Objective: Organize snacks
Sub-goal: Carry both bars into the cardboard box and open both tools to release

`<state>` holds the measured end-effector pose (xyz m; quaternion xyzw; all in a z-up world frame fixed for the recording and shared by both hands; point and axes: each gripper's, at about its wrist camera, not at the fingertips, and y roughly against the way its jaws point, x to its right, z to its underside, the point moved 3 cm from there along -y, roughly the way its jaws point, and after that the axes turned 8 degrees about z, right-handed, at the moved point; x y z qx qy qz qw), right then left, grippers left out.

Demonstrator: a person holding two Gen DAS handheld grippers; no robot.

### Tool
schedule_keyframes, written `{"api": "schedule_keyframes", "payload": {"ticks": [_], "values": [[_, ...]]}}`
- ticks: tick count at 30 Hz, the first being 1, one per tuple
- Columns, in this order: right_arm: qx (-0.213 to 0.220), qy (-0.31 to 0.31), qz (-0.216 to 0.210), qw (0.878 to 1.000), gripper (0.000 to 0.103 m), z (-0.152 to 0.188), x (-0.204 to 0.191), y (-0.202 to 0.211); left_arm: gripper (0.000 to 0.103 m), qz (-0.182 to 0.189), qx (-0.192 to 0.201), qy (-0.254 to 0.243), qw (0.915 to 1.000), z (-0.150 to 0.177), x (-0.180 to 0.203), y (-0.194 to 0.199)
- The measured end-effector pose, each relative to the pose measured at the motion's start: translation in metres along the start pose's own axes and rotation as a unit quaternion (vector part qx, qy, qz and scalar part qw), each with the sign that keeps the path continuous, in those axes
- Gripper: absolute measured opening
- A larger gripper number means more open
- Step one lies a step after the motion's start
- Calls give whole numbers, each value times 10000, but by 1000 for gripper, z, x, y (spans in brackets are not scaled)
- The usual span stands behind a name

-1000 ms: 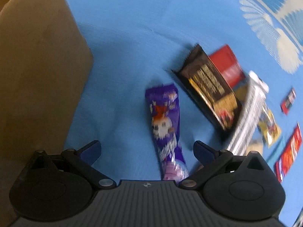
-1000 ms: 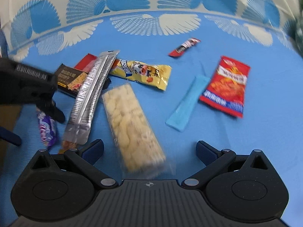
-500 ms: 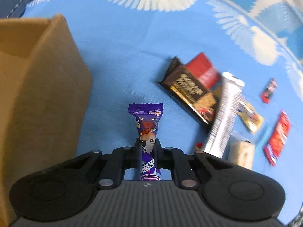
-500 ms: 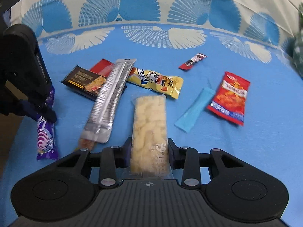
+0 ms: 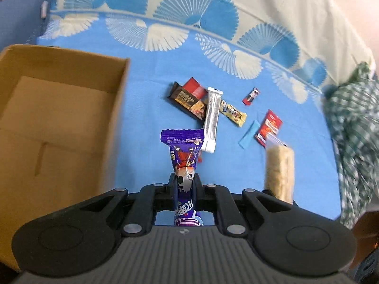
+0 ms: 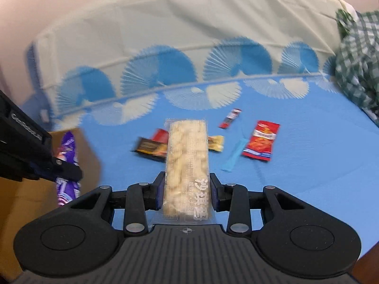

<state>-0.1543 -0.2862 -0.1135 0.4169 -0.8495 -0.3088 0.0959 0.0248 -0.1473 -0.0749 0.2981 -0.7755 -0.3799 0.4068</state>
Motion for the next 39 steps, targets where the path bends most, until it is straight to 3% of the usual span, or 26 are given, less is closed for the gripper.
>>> {"api": "schedule_keyframes", "payload": {"ticks": [8, 13, 17, 23, 28, 39], "values": [[-29, 198, -863, 9961, 38, 36, -64, 110, 12, -383, 358, -70, 9986, 78, -59, 125], [-315, 427, -1471, 9877, 38, 64, -109, 152, 12, -600, 627, 229, 9960, 124, -98, 180], [-208, 864, -1657, 9822, 38, 70, -136, 175, 12, -600, 768, 403, 9944, 148, -123, 211], [97, 1145, -1780, 9773, 38, 72, -160, 200, 12, -772, 1034, 462, 9906, 165, -138, 239], [195, 1213, -1675, 9782, 38, 70, -161, 208, 12, -684, 1137, 491, 9899, 166, -138, 247], [40, 1426, -1554, 9775, 38, 71, -174, 199, 12, -692, 1165, 584, 9891, 149, -154, 243]]}}
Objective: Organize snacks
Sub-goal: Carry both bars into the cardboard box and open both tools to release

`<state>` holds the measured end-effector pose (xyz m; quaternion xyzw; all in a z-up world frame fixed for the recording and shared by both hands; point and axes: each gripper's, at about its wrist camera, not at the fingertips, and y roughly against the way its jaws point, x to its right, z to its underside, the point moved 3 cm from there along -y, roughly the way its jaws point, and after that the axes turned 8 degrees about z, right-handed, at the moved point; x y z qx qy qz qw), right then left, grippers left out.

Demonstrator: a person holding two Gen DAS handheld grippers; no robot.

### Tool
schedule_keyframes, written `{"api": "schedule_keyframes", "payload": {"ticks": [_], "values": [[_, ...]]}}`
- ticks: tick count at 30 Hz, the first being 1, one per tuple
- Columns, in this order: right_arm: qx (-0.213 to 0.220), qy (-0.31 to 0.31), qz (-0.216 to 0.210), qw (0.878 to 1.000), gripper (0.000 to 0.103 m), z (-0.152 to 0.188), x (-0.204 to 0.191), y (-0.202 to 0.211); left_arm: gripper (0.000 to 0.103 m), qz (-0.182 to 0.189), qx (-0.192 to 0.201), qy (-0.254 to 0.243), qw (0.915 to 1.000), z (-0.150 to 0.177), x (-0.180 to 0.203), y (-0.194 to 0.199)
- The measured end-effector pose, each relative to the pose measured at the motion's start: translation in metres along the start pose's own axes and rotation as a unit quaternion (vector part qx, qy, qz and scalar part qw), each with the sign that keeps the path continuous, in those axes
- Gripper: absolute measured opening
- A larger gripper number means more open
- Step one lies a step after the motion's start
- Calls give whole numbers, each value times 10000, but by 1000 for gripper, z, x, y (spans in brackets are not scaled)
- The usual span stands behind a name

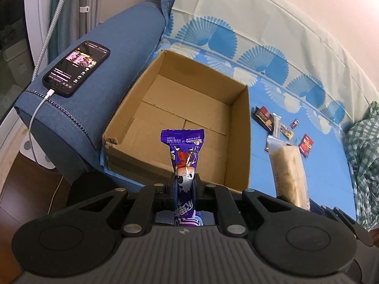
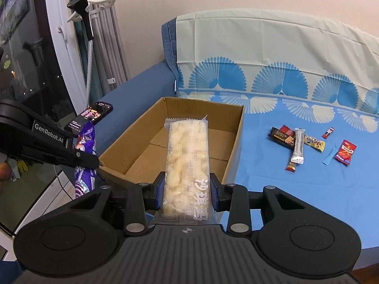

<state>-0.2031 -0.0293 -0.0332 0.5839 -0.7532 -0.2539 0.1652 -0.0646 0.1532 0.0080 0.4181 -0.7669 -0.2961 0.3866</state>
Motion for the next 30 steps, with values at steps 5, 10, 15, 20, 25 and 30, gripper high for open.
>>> {"api": "schedule_keyframes", "payload": {"ticks": [5, 10, 15, 20, 25, 30], "values": [[-128, 8, 40, 9999, 38, -6, -1, -15, 12, -44, -11, 25, 10000, -17, -12, -11], [-237, 1, 23, 9997, 38, -14, -4, -33, 12, -56, -58, 63, 9999, -32, -19, -25], [-351, 44, -1, 9994, 38, -24, -7, -56, 12, -39, -25, 129, 9999, -58, -24, -44], [-435, 68, 0, 9990, 38, -35, -9, -84, 12, -151, -73, 48, 9998, -81, -26, -71], [-510, 22, -1, 9987, 38, -45, -7, -117, 12, -208, -212, -91, 9995, -98, -28, -102], [-591, -35, -34, 9982, 38, -49, -7, -148, 12, -301, -421, -262, 9983, -108, -27, -138]]}}
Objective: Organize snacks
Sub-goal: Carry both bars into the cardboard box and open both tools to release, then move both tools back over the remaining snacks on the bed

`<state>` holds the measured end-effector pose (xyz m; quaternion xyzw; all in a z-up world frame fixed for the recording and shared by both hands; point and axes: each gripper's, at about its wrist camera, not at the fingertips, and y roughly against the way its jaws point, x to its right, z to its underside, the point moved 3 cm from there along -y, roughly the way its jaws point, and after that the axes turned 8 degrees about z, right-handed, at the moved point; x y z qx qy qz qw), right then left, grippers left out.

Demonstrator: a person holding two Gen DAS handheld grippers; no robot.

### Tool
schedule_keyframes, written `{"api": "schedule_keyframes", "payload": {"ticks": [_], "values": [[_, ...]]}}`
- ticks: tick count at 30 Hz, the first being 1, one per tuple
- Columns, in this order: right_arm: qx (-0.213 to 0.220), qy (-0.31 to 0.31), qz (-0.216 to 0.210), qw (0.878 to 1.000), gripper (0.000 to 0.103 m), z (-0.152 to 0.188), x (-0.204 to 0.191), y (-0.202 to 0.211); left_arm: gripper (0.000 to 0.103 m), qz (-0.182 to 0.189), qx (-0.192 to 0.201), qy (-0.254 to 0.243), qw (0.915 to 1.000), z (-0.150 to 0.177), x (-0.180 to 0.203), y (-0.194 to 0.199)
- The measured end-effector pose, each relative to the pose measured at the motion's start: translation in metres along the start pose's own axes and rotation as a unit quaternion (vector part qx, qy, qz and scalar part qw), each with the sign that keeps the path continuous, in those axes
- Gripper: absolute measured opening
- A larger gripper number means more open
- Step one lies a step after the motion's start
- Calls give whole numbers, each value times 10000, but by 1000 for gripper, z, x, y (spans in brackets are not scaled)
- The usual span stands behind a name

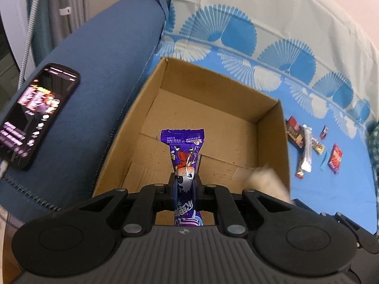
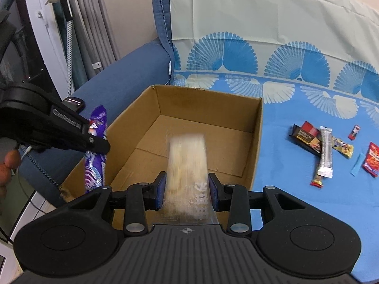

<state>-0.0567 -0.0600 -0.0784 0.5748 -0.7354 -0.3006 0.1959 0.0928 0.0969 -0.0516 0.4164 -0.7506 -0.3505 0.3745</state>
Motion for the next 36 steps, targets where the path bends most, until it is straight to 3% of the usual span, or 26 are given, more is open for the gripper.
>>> {"api": "schedule_keyframes", "payload": {"ticks": [3, 8, 9, 11, 12, 13, 16, 19, 24, 29, 36], "values": [[-52, -24, -4, 10000, 27, -3, 0, -17, 12, -40, -121, -70, 9999, -6, 0, -21], [-152, 62, 88, 9998, 26, -8, -1, -41, 12, -108, -357, -368, 9986, -14, 0, -58], [-164, -8, 116, 9998, 27, -10, 2, -43, 16, -111, -467, -484, 9977, -14, 1, -65], [-162, -80, 194, 9996, 31, -11, 7, -44, 54, -140, -633, -556, 9963, -14, 0, -75], [-200, -113, 215, 9995, 42, -11, 9, -44, 85, -212, -646, -543, 9962, -13, -2, -76], [-253, -158, 232, 9993, 52, -10, 11, -44, 101, -296, -576, -512, 9966, -12, -3, -75], [-349, -206, 278, 9988, 65, -5, 15, -39, 103, -513, -288, -505, 9970, -4, -8, -61], [-505, -299, 216, 9980, 80, 3, 14, -29, 103, -707, -424, -394, 9958, 10, -18, -48], [-618, -359, -9, 9974, 91, 16, -1, -1, 103, -983, -738, 57, 9924, 48, -32, -15], [-434, -247, -135, 9987, 94, 26, -15, 35, 103, -963, -696, 246, 9926, 80, -26, 17], [-125, -169, -37, 9998, 98, 40, -15, 85, 103, -815, -467, 28, 9956, 110, 0, 49]]}}
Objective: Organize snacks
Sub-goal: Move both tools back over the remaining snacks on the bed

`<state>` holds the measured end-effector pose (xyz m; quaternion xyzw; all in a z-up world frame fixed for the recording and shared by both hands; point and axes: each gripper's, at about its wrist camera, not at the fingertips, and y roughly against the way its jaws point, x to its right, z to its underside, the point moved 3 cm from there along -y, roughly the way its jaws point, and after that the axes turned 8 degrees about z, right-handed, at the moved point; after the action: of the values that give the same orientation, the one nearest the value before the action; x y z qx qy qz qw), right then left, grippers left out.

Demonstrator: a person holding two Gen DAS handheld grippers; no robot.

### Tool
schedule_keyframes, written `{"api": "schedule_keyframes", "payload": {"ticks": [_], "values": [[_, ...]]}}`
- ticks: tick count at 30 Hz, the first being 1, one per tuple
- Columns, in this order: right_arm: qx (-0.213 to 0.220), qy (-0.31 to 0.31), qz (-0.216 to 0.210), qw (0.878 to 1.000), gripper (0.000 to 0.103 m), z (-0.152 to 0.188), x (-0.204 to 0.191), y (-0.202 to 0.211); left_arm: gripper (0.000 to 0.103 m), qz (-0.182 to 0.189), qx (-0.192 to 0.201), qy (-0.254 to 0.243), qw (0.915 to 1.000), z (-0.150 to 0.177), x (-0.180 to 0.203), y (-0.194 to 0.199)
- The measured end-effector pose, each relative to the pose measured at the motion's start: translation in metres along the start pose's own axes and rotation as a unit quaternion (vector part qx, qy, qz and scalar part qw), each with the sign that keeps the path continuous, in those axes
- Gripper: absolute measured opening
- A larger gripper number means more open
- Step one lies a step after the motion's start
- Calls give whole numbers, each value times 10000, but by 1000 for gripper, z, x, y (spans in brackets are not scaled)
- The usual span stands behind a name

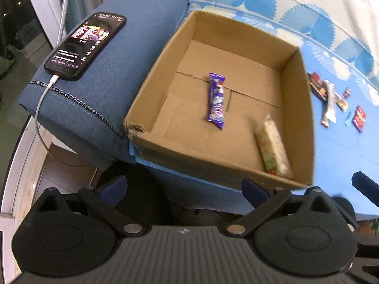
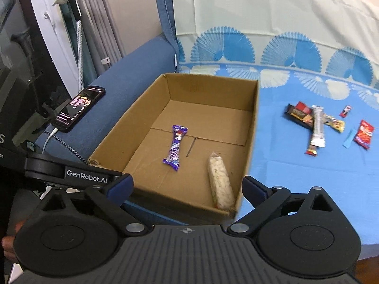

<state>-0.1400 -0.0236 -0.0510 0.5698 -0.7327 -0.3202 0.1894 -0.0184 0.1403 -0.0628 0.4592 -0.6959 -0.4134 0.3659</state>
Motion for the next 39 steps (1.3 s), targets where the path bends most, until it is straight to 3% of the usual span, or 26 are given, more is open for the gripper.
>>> {"api": "schedule_keyframes", "payload": {"ticks": [14, 20, 25, 39], "values": [[545, -278, 93, 9981, 99, 17, 20, 52, 103, -174, 506, -555, 9970, 31, 29, 46], [638, -351, 57, 9973, 99, 20, 26, 59, 103, -487, 767, -820, 9925, 33, 40, 56], [706, -500, 99, 9962, 99, 23, 37, 64, 103, -432, 876, -974, 9904, 25, 59, 60], [706, -1315, 469, 9877, 99, 33, 113, 62, 103, -267, 649, -1764, 9818, 12, 150, 35]]}}
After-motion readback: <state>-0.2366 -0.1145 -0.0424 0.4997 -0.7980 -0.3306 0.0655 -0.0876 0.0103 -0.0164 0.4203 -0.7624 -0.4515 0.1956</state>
